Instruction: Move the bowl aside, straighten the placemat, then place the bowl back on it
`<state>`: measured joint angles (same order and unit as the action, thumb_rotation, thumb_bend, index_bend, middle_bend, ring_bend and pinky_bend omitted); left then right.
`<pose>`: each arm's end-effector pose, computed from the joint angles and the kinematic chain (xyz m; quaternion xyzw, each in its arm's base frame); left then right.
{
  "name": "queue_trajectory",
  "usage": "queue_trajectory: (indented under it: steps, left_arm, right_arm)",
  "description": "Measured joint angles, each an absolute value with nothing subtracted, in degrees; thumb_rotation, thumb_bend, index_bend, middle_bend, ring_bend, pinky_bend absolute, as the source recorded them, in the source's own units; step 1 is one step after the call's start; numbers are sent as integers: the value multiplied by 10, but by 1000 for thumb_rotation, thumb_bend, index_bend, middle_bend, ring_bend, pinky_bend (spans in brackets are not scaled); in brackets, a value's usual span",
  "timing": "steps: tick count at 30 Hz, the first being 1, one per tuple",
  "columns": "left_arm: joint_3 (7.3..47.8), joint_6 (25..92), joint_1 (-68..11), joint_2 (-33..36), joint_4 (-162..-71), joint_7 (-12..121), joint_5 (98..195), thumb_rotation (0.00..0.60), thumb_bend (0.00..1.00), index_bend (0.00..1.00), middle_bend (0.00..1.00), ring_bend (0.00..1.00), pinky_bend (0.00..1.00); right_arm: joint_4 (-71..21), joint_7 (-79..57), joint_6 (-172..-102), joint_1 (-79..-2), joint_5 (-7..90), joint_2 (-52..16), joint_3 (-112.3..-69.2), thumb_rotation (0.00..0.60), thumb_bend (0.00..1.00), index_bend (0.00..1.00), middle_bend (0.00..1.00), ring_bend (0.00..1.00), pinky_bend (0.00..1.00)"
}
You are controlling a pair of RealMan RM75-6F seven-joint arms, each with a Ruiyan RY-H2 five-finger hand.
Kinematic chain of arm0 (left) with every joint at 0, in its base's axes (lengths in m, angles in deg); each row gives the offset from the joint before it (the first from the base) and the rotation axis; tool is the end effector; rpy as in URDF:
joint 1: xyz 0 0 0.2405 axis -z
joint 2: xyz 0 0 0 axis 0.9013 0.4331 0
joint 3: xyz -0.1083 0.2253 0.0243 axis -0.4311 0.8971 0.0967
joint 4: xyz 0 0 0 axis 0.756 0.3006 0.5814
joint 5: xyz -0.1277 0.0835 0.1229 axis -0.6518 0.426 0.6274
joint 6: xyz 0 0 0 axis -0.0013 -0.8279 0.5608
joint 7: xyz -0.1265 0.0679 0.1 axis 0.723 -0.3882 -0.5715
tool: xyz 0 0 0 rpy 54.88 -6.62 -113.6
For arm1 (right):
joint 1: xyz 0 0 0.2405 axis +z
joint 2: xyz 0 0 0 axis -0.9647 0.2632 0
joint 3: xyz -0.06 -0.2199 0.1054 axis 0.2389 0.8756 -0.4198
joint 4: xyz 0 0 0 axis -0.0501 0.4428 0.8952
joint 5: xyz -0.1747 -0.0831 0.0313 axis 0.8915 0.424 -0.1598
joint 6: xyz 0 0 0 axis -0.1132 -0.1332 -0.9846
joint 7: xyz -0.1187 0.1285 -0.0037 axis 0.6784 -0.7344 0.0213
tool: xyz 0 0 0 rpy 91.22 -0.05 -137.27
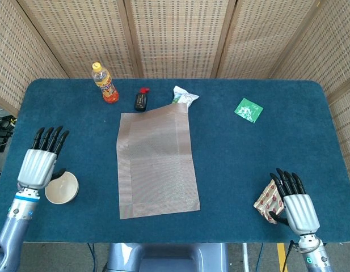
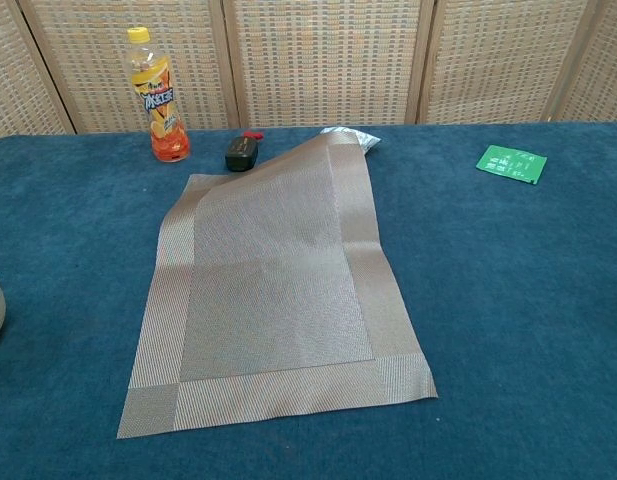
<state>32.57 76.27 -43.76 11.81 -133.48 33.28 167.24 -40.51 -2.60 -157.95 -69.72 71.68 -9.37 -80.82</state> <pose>-0.2419 0.2866 0.1220 -0.6766 -0.2484 -0.3600 0.5923 -0.2750 -0.2001 0.1023 0.6375 -0.3747 0.4009 0.5408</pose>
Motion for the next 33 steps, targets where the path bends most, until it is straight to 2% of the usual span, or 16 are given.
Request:
queue_trajectory:
  steps: [6, 13, 25, 33]
  left_arm:
    - [375, 810, -500, 125, -1343, 365, 1696, 600, 102, 0, 0, 0, 0]
    - [398, 853, -548, 116, -1323, 393, 1727, 600, 99, 0, 0, 0, 0]
    - [388, 854, -564, 118, -1321, 408, 1736, 600, 99, 0, 0, 0, 0]
    - [380, 846, -567, 116, -1317, 410, 1738, 600, 98, 0, 0, 0, 0]
  right_arm:
    - [-398, -31, -1580, -694, 732, -96, -802, 600, 16, 24, 0, 0, 0]
    - [-397, -20, -1574, -687, 760, -117, -789, 600, 16, 40, 0, 0, 0]
    - [-413, 46, -1465, -634, 782, -201, -773, 600, 16, 38, 0, 0, 0]
    - [-376, 72, -1431, -606, 759, -292, -795, 600, 16, 33, 0, 0, 0]
